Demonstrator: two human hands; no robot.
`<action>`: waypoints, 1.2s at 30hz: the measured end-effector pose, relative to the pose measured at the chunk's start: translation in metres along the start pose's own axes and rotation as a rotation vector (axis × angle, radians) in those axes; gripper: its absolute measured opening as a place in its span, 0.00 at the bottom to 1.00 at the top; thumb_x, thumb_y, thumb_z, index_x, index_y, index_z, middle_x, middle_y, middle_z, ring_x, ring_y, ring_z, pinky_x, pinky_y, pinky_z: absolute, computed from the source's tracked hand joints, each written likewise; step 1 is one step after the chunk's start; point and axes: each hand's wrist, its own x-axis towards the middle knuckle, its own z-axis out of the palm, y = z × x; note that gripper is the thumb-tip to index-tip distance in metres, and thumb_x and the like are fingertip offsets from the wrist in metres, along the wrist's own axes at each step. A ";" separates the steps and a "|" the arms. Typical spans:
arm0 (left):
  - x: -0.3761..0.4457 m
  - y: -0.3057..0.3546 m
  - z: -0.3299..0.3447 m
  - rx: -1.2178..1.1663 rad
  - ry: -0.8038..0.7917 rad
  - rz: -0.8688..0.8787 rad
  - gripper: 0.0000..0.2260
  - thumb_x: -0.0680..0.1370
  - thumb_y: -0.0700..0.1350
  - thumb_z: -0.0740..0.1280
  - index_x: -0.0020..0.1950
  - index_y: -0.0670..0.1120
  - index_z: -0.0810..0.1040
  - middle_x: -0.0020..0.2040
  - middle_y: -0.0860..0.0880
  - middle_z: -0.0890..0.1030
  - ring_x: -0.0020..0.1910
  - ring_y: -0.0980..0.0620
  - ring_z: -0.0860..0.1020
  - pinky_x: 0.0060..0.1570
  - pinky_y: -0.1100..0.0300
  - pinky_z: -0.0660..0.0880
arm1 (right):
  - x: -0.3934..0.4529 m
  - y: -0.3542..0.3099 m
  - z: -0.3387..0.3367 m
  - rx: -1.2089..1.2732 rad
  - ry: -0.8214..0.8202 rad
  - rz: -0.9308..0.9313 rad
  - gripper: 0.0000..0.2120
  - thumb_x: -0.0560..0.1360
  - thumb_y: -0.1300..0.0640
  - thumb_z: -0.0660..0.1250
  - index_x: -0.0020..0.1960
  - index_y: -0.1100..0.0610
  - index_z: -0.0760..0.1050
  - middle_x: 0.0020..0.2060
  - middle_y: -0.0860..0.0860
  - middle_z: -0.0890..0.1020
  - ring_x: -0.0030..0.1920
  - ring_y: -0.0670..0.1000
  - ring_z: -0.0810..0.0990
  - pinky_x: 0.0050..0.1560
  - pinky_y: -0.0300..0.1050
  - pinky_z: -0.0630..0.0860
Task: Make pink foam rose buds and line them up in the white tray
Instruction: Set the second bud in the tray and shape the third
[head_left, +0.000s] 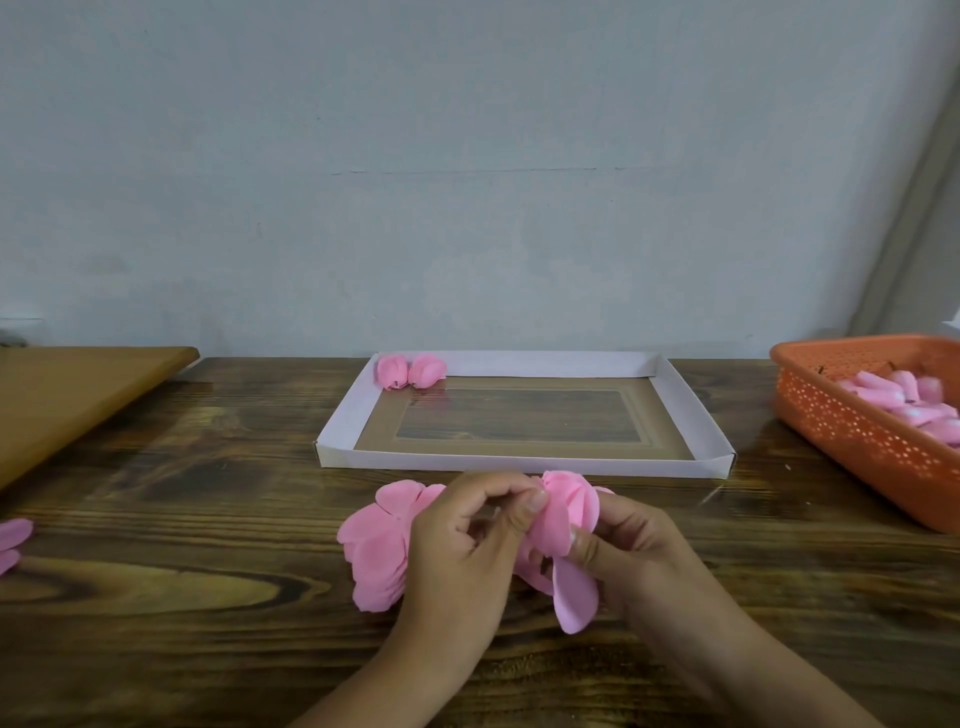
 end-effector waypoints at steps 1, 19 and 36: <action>0.000 0.000 0.001 -0.015 0.000 -0.017 0.04 0.76 0.54 0.71 0.48 0.57 0.85 0.42 0.53 0.86 0.39 0.53 0.84 0.37 0.60 0.81 | 0.000 0.001 -0.001 -0.007 0.003 -0.001 0.11 0.77 0.60 0.69 0.59 0.58 0.84 0.55 0.62 0.84 0.61 0.70 0.78 0.62 0.69 0.76; -0.001 -0.004 0.001 -0.005 0.038 -0.088 0.07 0.69 0.57 0.73 0.45 0.59 0.84 0.39 0.53 0.85 0.39 0.49 0.84 0.37 0.54 0.83 | 0.001 0.010 -0.004 -0.083 -0.035 -0.043 0.11 0.80 0.62 0.67 0.60 0.60 0.83 0.56 0.58 0.84 0.61 0.65 0.80 0.63 0.68 0.75; -0.007 -0.001 0.004 0.244 -0.151 0.012 0.20 0.77 0.37 0.73 0.58 0.63 0.80 0.57 0.65 0.81 0.57 0.63 0.81 0.53 0.70 0.78 | 0.002 -0.001 -0.006 -0.064 0.075 -0.140 0.11 0.76 0.56 0.70 0.56 0.52 0.85 0.50 0.57 0.87 0.51 0.56 0.87 0.47 0.42 0.82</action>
